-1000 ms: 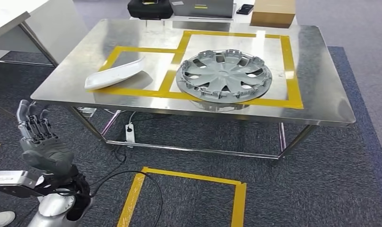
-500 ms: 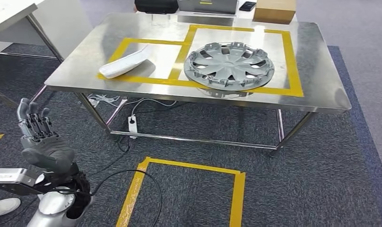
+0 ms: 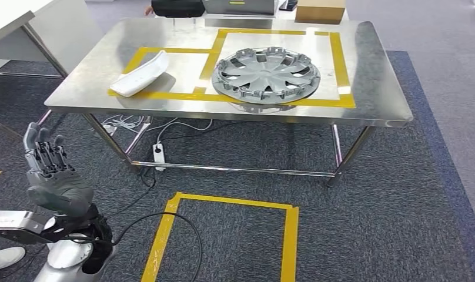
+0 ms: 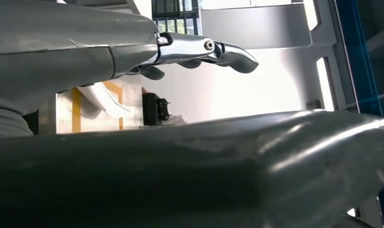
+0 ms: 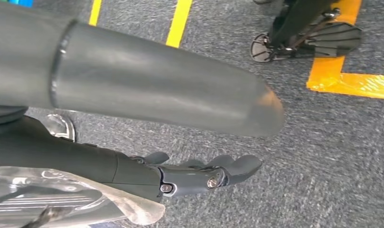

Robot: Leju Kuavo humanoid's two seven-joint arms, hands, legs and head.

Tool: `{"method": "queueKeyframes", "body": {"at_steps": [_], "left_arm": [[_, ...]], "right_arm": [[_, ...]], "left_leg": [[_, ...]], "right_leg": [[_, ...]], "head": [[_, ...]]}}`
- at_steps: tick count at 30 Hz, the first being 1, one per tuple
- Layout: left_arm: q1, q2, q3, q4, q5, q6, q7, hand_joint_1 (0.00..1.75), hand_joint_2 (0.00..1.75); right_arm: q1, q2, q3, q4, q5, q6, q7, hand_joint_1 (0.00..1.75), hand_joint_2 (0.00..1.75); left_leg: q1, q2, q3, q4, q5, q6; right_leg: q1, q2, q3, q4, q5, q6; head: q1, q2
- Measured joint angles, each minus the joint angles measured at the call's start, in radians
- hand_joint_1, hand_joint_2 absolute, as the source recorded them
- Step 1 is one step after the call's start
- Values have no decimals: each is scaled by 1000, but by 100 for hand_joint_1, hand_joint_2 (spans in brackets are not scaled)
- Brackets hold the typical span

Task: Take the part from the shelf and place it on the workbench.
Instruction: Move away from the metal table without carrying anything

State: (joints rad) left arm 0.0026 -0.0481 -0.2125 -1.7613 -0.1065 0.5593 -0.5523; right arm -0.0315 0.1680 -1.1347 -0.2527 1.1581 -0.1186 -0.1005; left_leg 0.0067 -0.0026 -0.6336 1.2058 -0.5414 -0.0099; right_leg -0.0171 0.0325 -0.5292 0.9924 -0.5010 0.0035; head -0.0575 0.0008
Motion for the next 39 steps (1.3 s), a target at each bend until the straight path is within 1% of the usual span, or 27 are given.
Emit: {"method": "queueKeyframes", "body": {"at_steps": [2, 3, 4, 6, 7, 9, 11, 12, 13, 14, 16, 17, 18, 19, 22, 23, 25, 27, 28, 29, 30, 32, 33, 34, 37, 38, 39], "left_arm": [[-2, 0, 0, 0, -1, -3, 5, 0, 0], [-3, 0, -1, 0, -1, -4, 7, 0, 0], [-4, 0, -1, 1, -2, -5, 9, 0, 0], [-6, 0, -4, 1, -3, -6, 10, 0, 0], [-7, 0, -5, 1, -3, -7, 10, 0, 0], [-9, 0, -8, 2, -6, -9, 10, 0, 0], [-9, 0, -8, 3, -7, -10, 10, 0, 0], [-8, 0, -8, 5, -7, -10, 11, 0, 0], [-8, 0, -8, 6, -7, -10, 11, 0, 0], [-8, 0, -8, 7, -7, -10, 11, 0, 0], [-9, 0, -9, 8, -8, -10, 11, 0, 0], [-10, 0, -9, 8, -9, -11, 11, 0, 0], [-11, 0, -9, 8, -11, -12, 11, 0, 0], [-12, 0, -9, 9, -13, -13, 11, 0, 0], [-14, 2, -14, 9, -19, -22, 11, 0, 0], [-14, 3, -15, 9, -19, -25, 11, 0, 0], [-13, 6, -16, 9, -19, -22, 12, 0, 0], [-12, 6, -17, 11, -21, -10, 15, 0, 0], [-12, 6, -17, 12, -22, -3, 16, 0, 0], [-12, 6, -17, 14, -24, 3, 16, 0, 0], [-12, 6, -17, 15, -26, 8, 16, 0, 0], [-14, 6, -17, 15, -30, 15, 16, 0, 0], [-15, 5, -17, 15, -31, 18, 16, 0, 0], [-16, 4, -17, 16, -33, 21, 16, 0, 0], [-18, 0, -17, 16, -36, 28, 17, 0, 0], [-19, -2, -17, 16, -37, 29, 17, 0, 0], [-20, -3, -16, 16, -38, 31, 17, 0, 0]], "right_arm": [[-2, 0, 0, 0, 2, 0, 2, 0, 0], [-4, 0, 0, 0, 3, 0, 4, 0, 0], [-5, 1, 0, 0, 4, 0, 6, 0, 0], [-3, 1, -1, 0, 5, 0, 11, 0, 0], [-2, 0, -1, 0, 5, 0, 13, 0, 0], [-2, 0, -3, 0, 7, 1, 17, 0, 0], [-3, 0, -5, 0, 8, 3, 18, 0, 0], [-3, 0, -6, 0, 8, 4, 18, 0, 0], [-2, 0, -6, 0, 8, 4, 19, 0, 0], [-1, 0, -7, 0, 8, 4, 19, 0, 0], [-1, 0, -9, 0, 9, 4, 19, 0, 0], [-2, -1, -9, -1, 10, 4, 18, 0, 0], [-3, -1, -10, -1, 11, 4, 16, 0, 0], [-3, -1, -10, -1, 12, 5, 13, 0, 0], [2, -1, -10, -1, 15, 10, 8, 0, 0], [1, -1, -11, -1, 17, 11, 7, 0, 0], [-2, -1, -11, -1, 21, 13, 3, 0, 0], [-3, -1, -11, -1, 25, 13, 0, 0, 0], [-3, -1, -11, -1, 27, 13, -1, 0, 0], [-3, -1, -11, 0, 28, 13, -1, 0, 0], [-3, 0, -11, 0, 29, 13, -1, 0, 0], [-4, 0, -11, 0, 31, 14, -1, 0, 0], [-5, 0, -11, 0, 31, 14, -1, 0, 0], [-5, 1, -11, 0, 32, 14, -1, 0, 0], [-4, 0, -11, 0, 36, 13, -1, 0, 0], [-3, 0, -11, 0, 37, 13, -1, 0, 0], [-3, 0, -11, 0, 38, 12, -1, 0, 0]], "left_leg": [[1, -29, 75, -136, 45, 10], [0, -40, 94, -176, 53, 14], [-1, -46, 98, -192, 51, 17], [-2, -33, 92, -199, 55, 24], [-1, -24, 91, -203, 59, 30], [1, -5, 86, -211, 68, 43], [-3, 14, 76, -210, 73, 49], [-6, 24, 72, -210, 76, 51], [-8, 33, 69, -209, 77, 52], [-9, 42, 67, -208, 79, 51], [-11, 55, 65, -205, 80, 49], [-13, 60, 63, -200, 80, 45], [-16, 63, 60, -197, 81, 41], [-17, 66, 56, -194, 83, 35], [-17, 63, 50, -188, 84, 19], [-15, 52, 43, -169, 66, 13], [-9, 26, 8, -71, -3, 0], [-4, 16, -34, 56, -70, -8], [-2, 16, -41, 86, -80, -9], [-1, 16, -28, 76, -68, -10], [0, 15, 2, 27, -40, -8], [1, 10, 78, -111, 16, -2], [0, 7, 101, -159, 31, 2], [-2, 4, 109, -183, 35, 6], [-5, 5, 96, -189, 47, 26], [-4, 8, 91, -192, 54, 35], [-3, 10, 84, -194, 63, 44]], "right_leg": [[1, 13, -5, 2, 4, 7], [0, 19, -11, 4, 7, 13], [0, 24, -18, 5, 11, 20], [-4, 32, -30, 6, 16, 34], [-4, 26, -38, 15, 8, 38], [-3, 1, -76, 88, -42, 42], [-2, -19, -136, 221, -109, 46], [-2, -23, -157, 272, -128, 48], [-2, -25, -160, 290, -128, 49], [-2, -28, -141, 267, -109, 49], [-1, -40, -61, 134, -49, 44], [0, -46, -21, 67, -30, 40], [2, -50, 3, 24, -21, 36], [4, -51, 12, 4, -20, 32], [2, -49, 6, 0, -11, 16], [0, -49, 5, -2, -6, 9], [-3, -47, 1, -4, 3, 0], [-3, -45, -9, -1, 11, -2], [-3, -42, -14, 1, 14, -1], [-3, -40, -19, 4, 16, 0], [-3, -37, -24, 7, 18, 2], [-2, -32, -31, 13, 22, 7], [-1, -30, -36, 16, 24, 12], [-1, -28, -42, 18, 28, 18], [-3, -26, -55, 20, 34, 39], [-4, -27, -64, 33, 18, 43], [-4, -27, -78, 66, -14, 46]], "head": [[1, 0], [1, 0], [1, 0], [1, 0], [2, 0], [7, 0], [12, 0], [12, 0], [12, 0], [12, 0], [12, 0], [12, 0], [11, 0], [10, 0], [10, 0], [9, 0], [6, 0], [6, 0], [6, 0], [6, 0], [5, 0], [6, 0], [6, 0], [6, 0], [7, 0], [8, 0], [10, 0]]}}
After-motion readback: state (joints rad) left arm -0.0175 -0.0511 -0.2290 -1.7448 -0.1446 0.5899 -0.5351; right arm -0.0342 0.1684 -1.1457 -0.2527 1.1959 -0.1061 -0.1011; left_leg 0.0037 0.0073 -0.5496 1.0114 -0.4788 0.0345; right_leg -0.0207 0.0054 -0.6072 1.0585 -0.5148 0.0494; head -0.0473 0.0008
